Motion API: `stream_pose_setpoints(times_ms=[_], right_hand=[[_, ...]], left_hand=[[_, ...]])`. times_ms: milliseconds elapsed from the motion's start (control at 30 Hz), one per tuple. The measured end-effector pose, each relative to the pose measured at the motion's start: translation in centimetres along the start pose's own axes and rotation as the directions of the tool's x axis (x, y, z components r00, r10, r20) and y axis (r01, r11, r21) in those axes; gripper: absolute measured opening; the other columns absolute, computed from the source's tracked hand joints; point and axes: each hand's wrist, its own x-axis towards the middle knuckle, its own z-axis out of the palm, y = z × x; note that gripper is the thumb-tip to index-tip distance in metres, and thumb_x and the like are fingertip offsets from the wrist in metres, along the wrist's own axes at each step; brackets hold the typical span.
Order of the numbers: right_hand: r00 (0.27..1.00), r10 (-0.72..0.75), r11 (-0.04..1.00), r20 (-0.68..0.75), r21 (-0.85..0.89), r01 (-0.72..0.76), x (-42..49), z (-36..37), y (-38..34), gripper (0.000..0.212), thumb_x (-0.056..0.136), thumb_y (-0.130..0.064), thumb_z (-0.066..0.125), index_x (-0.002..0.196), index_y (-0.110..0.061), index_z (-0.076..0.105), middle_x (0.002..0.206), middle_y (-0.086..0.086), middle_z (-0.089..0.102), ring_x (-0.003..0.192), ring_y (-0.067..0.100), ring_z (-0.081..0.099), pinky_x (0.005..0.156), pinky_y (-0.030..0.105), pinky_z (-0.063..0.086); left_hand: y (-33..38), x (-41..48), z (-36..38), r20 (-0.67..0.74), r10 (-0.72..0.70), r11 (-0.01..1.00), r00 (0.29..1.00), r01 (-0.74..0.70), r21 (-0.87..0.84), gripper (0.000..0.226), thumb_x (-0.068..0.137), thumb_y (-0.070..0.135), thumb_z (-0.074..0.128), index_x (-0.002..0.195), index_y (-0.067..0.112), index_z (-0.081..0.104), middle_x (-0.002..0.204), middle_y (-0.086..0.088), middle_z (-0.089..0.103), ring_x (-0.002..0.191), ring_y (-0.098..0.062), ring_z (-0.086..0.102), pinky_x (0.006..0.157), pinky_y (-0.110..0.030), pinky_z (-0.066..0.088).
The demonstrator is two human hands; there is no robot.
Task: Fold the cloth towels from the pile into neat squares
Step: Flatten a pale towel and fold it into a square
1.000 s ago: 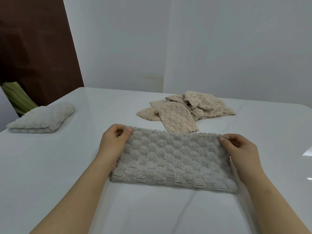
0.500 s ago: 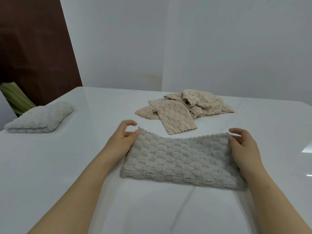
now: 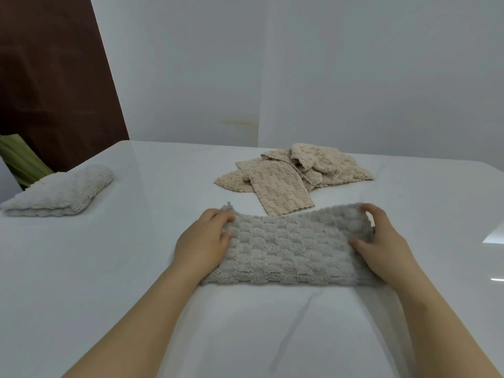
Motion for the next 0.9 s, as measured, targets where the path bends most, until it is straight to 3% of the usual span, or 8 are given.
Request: stream_pose_setpoints(times_ms=[167,233,300,400,500,700,800,900], right_hand=[[1.000,0.015,0.999,0.000,-0.041,-0.015,-0.3,0.4,-0.4,0.064,0.093,-0.015,0.048,0.147,-0.025,0.014,0.085,0.007,0.051,0.083,0.027,0.047,0.073,0.032,0.035],[0.995,0.094,0.988,0.022,-0.125,-0.090,-0.4,0.2,-0.2,0.069,0.091,-0.029,0.052,0.147,-0.026,0.012,0.112,0.012,0.058,0.104,0.032,0.053,0.082,0.037,0.039],[0.983,0.167,0.967,0.072,-0.208,-0.149,-0.4,0.0,-0.2,0.072,0.086,-0.038,0.056,0.145,-0.026,0.015,0.131,0.009,0.053,0.120,0.031,0.049,0.090,0.040,0.040],[0.969,0.216,0.967,0.122,-0.165,-0.195,-0.2,-0.2,-0.1,0.066,0.083,-0.030,0.061,0.140,-0.015,0.029,0.131,0.012,0.052,0.119,0.030,0.048,0.087,0.034,0.039],[0.977,0.202,0.979,0.064,-0.047,-0.200,0.2,-0.4,0.1,0.057,0.083,-0.015,0.063,0.135,-0.007,0.039,0.125,0.017,0.054,0.109,0.029,0.050,0.071,0.028,0.037],[0.961,0.260,0.959,-0.092,0.142,-0.246,0.2,-1.0,0.6,0.052,0.085,-0.021,0.063,0.131,-0.008,0.042,0.114,0.018,0.058,0.103,0.033,0.057,0.074,0.032,0.043],[0.947,0.322,0.927,-0.016,0.209,-0.312,-0.2,-1.8,0.8,0.021,0.084,-0.023,0.062,0.090,-0.003,0.057,0.065,0.016,0.060,0.051,0.025,0.051,0.048,0.026,0.037],[0.944,0.328,0.903,0.041,0.280,-0.326,-0.2,-2.3,1.3,0.027,0.080,-0.012,0.063,0.059,-0.004,0.049,0.041,0.007,0.042,0.039,0.019,0.033,0.037,0.021,0.028]], left_hand=[[1.8,-0.3,0.6,-0.155,0.227,0.935,0.961,-0.171,0.312,0.043,0.064,0.007,0.075,0.105,0.019,0.069,0.132,-0.015,0.055,0.112,-0.037,0.057,0.084,-0.047,0.049],[3.8,-1.0,1.2,0.024,0.225,0.954,0.974,-0.226,0.195,0.045,0.092,0.025,0.051,0.136,0.027,0.045,0.155,-0.006,0.025,0.142,-0.029,0.023,0.112,-0.047,0.023],[4.8,-1.5,2.1,0.252,0.151,0.967,0.956,-0.195,0.162,0.051,0.097,0.049,0.023,0.147,0.039,0.011,0.159,0.007,-0.003,0.147,-0.020,-0.007,0.118,-0.044,-0.001],[5.4,-1.7,2.8,0.394,0.092,0.952,0.914,-0.197,0.235,0.059,0.091,0.064,0.015,0.145,0.046,0.000,0.158,0.009,-0.008,0.146,-0.020,-0.012,0.117,-0.046,-0.008],[5.8,-1.6,2.8,0.426,0.057,0.939,0.903,-0.193,0.285,0.061,0.089,0.066,0.015,0.145,0.045,0.001,0.159,0.008,-0.006,0.146,-0.022,-0.010,0.117,-0.049,-0.008],[7.7,-2.1,3.8,0.361,0.011,0.955,0.933,-0.117,0.274,0.061,0.091,0.064,0.017,0.146,0.041,0.006,0.159,0.003,-0.002,0.146,-0.027,-0.008,0.114,-0.053,-0.009],[8.2,-2.3,4.0,0.331,-0.010,0.958,0.944,-0.086,0.272,0.061,0.091,0.063,0.018,0.147,0.040,0.008,0.159,0.001,-0.001,0.146,-0.028,-0.008,0.114,-0.053,-0.008],[8.0,-2.4,3.8,0.259,0.018,0.974,0.966,-0.076,0.213,0.061,0.091,0.062,0.022,0.146,0.039,0.008,0.159,0.003,0.000,0.146,-0.025,-0.005,0.116,-0.051,-0.003]])
